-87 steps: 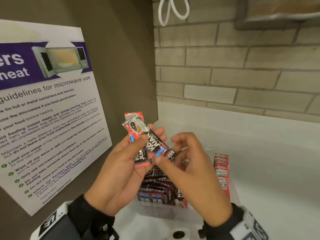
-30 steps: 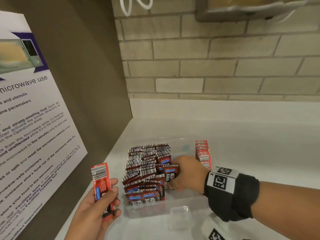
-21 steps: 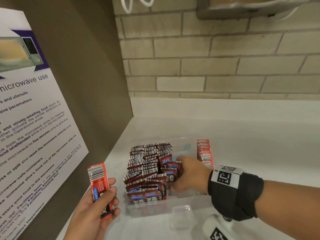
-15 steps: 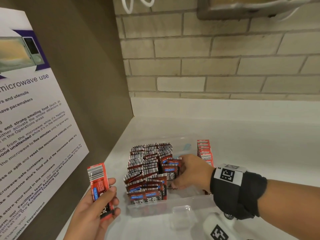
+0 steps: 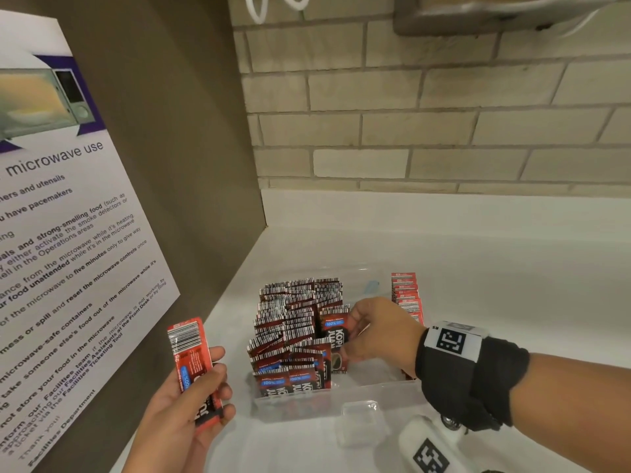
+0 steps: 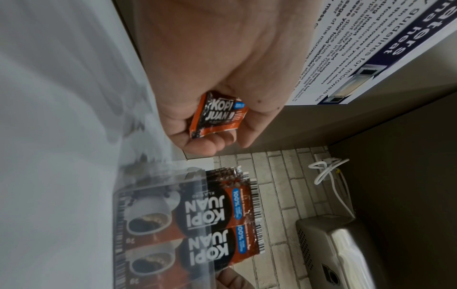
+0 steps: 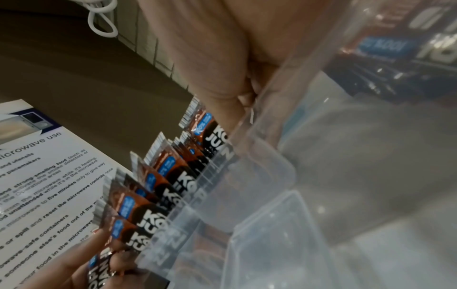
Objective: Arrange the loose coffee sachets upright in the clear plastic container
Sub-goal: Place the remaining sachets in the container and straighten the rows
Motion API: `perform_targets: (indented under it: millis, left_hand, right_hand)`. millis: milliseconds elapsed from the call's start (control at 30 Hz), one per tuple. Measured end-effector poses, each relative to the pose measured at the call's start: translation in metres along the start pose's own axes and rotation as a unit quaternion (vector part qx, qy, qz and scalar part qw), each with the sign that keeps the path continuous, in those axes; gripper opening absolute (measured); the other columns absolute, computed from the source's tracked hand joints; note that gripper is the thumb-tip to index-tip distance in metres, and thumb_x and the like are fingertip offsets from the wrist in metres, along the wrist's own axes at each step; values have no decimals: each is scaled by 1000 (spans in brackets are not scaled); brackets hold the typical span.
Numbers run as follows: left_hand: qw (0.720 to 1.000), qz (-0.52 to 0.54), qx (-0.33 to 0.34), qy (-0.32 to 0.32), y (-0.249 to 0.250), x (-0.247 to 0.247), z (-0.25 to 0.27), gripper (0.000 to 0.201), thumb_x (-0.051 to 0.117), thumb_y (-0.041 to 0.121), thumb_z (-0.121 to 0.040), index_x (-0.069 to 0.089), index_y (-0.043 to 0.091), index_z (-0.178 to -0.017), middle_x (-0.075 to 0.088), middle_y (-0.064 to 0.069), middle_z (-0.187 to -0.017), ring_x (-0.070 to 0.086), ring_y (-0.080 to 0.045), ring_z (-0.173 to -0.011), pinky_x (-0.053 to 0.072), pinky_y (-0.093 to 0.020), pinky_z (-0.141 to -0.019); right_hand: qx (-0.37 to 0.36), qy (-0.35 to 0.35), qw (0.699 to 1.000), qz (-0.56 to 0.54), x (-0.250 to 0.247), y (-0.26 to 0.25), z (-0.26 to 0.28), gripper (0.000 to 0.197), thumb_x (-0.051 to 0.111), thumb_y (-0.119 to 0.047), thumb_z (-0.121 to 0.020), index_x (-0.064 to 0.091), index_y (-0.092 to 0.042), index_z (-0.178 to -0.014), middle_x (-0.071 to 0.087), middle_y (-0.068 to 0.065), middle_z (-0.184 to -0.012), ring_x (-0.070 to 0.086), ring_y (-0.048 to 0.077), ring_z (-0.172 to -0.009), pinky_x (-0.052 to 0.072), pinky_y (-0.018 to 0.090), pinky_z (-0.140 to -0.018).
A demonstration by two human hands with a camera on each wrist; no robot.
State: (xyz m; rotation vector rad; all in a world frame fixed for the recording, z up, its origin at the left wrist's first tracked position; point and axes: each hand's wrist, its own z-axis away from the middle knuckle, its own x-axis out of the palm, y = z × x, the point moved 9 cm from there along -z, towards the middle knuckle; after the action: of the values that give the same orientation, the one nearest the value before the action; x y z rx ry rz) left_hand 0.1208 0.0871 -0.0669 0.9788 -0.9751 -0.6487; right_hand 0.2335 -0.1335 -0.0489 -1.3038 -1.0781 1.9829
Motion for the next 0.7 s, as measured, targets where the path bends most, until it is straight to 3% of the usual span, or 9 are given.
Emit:
perform_targets:
  millis: [67, 200, 367, 567, 633, 700]
  left_hand:
    - [1000, 3, 5, -2, 0, -1, 0, 15, 55, 0, -86, 65, 7, -95, 57, -2, -57, 52, -12, -48, 47, -23, -39]
    - [1000, 17, 11, -13, 1, -1, 0, 18, 49, -4, -89, 64, 5, -94, 57, -1, -55, 53, -9, -42, 46, -22, -37]
    - [999, 35, 12, -17, 0, -1, -1, 20, 47, -5, -89, 64, 5, -92, 57, -2, -54, 53, -10, -41, 44, -23, -35]
    - [998, 57, 0, -12, -2, -3, -5, 22, 46, -6, -87, 64, 5, -91, 57, -3, -56, 53, -11, -42, 45, -23, -36]
    - [997, 73, -1, -21, -1, -1, -5, 22, 49, -6, -81, 68, 6, -85, 58, -4, -58, 55, -13, -42, 46, -24, -36]
    - [995, 88, -4, -43, 3, 6, -3, 19, 73, 12, -55, 75, 8, -73, 60, -6, -60, 57, -15, -43, 48, -26, -37]
  right_hand:
    - [0, 1, 1000, 7, 0, 0, 0, 23, 76, 3, -69, 60, -8, -82, 62, -1, -69, 58, 7, -60, 52, 17, -56]
    - [10, 7, 1000, 22, -3, 4, -2, 28, 75, 4, -67, 56, -10, -83, 65, 5, -75, 61, 17, -71, 56, 35, -74]
    - [4, -11, 1000, -21, 0, 2, 0, 20, 71, 10, -70, 62, -8, -70, 64, 4, -65, 59, 11, -58, 52, 19, -55]
    - [-2, -14, 1000, 9, 0, 5, 0, 20, 73, 7, -70, 62, -10, -69, 65, 3, -68, 59, 10, -60, 54, 22, -62]
    - [-1, -20, 999, 30, -2, 6, 0, 19, 73, 4, -70, 62, -12, -69, 63, 1, -67, 58, 10, -61, 53, 22, -63]
    - [-3, -28, 998, 58, -3, 5, 2, 19, 74, 0, -71, 61, -14, -69, 61, -3, -66, 55, 7, -62, 50, 17, -60]
